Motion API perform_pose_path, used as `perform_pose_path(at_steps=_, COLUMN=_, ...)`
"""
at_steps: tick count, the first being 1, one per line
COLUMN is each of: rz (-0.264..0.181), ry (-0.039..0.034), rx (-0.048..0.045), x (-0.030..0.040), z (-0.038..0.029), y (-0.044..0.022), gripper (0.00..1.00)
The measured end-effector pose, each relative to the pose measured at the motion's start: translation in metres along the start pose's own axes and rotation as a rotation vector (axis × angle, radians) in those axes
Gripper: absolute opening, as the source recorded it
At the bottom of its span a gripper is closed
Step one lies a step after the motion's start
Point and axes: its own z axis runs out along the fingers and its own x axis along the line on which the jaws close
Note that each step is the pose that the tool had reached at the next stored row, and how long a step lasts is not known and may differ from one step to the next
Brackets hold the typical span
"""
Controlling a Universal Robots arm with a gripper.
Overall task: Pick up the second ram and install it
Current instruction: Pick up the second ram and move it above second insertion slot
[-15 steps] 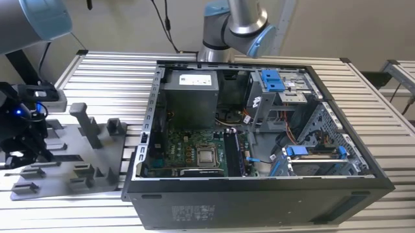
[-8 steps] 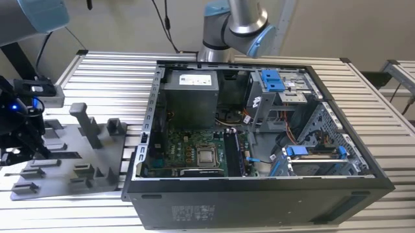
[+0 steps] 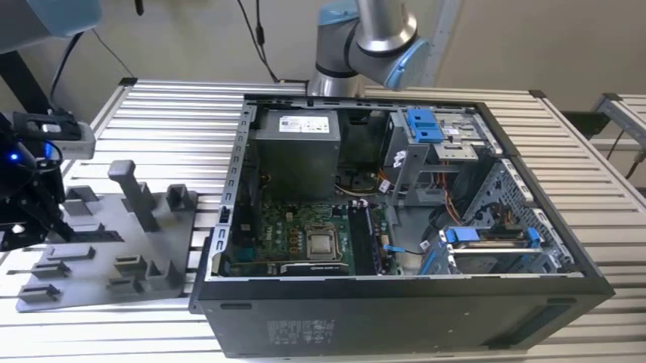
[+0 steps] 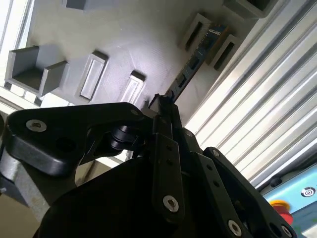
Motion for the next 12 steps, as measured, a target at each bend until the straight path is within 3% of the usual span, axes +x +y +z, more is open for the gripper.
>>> perform_pose_path(at_steps=12, rz=0.001, ry=0.0, rx=0.0001, x=-0.0012, z=-0.0139, y=-0.0001, gripper=0.14)
